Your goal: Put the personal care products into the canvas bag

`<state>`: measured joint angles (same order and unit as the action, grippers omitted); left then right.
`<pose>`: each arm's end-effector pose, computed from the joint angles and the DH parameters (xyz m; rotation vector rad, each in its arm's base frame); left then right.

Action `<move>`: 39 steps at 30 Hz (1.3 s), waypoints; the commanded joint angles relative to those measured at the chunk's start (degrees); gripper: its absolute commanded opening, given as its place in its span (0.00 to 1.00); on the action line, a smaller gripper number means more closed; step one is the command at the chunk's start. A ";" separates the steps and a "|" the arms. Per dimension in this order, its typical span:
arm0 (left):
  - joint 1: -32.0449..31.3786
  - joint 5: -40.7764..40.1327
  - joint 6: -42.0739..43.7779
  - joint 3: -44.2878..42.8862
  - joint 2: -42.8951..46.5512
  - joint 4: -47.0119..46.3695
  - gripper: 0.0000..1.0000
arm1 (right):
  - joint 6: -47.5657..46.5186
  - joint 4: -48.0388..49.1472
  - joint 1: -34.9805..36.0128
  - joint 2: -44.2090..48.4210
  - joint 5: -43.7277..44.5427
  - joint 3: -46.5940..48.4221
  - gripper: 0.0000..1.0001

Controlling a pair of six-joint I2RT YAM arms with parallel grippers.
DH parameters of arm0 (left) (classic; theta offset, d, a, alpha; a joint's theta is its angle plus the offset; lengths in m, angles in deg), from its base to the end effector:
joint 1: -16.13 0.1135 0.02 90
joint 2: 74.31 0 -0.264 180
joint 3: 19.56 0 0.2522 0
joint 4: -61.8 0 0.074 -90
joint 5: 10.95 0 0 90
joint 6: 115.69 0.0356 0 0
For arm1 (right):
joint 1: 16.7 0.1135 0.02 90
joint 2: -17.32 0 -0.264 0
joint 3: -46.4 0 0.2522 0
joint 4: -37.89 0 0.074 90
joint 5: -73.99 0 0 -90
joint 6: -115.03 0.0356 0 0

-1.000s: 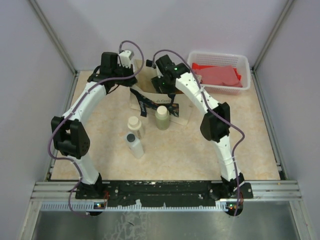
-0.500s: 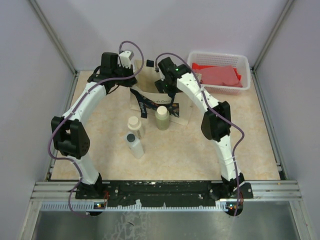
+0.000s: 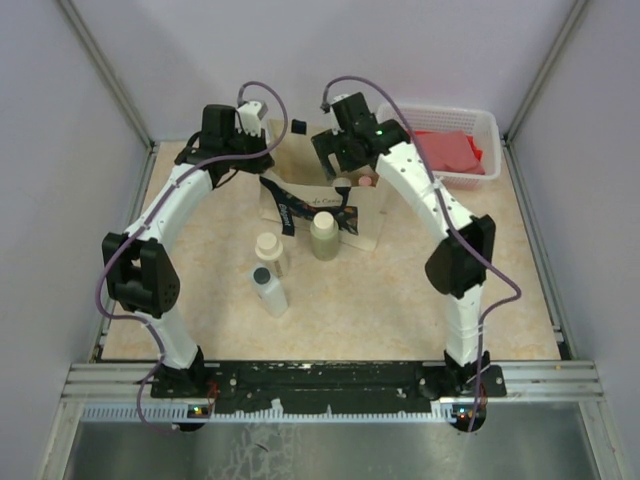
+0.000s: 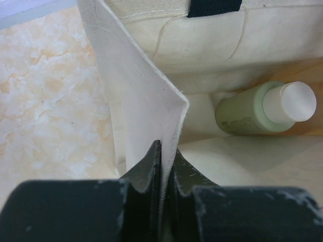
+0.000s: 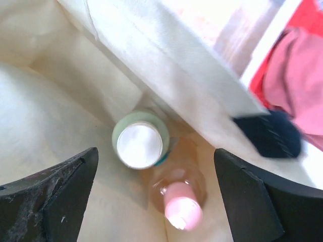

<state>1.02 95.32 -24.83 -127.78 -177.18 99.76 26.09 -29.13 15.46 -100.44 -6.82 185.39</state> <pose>0.4039 -0.1194 0.3361 0.4633 2.0970 -0.4491 0.3875 0.2369 0.3602 -0.5579 2.2919 0.0921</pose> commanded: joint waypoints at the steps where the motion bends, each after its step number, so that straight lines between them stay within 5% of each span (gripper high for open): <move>1: 0.04 0.16 -0.10 -0.82 0.50 -1.62 0.00 | -0.75 8.20 -0.63 12.88 0.43 -5.17 0.96; 8: 0.00 0.36 -0.05 -0.83 0.09 -2.05 0.00 | -7.75 21.92 7.08 34.75 1.26 -32.94 0.97; 17: 0.00 0.29 1.52 -2.05 -0.62 -1.62 0.00 | 1.81 22.35 13.79 42.94 -1.84 -51.00 0.97; 39: 0.00 0.30 1.55 -1.21 0.85 -2.24 0.00 | -1.70 27.67 14.60 20.08 -0.96 -45.55 0.99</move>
<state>1.02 95.15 -23.87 -128.02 -177.57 99.61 26.90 -5.67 29.42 -77.95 -9.40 135.16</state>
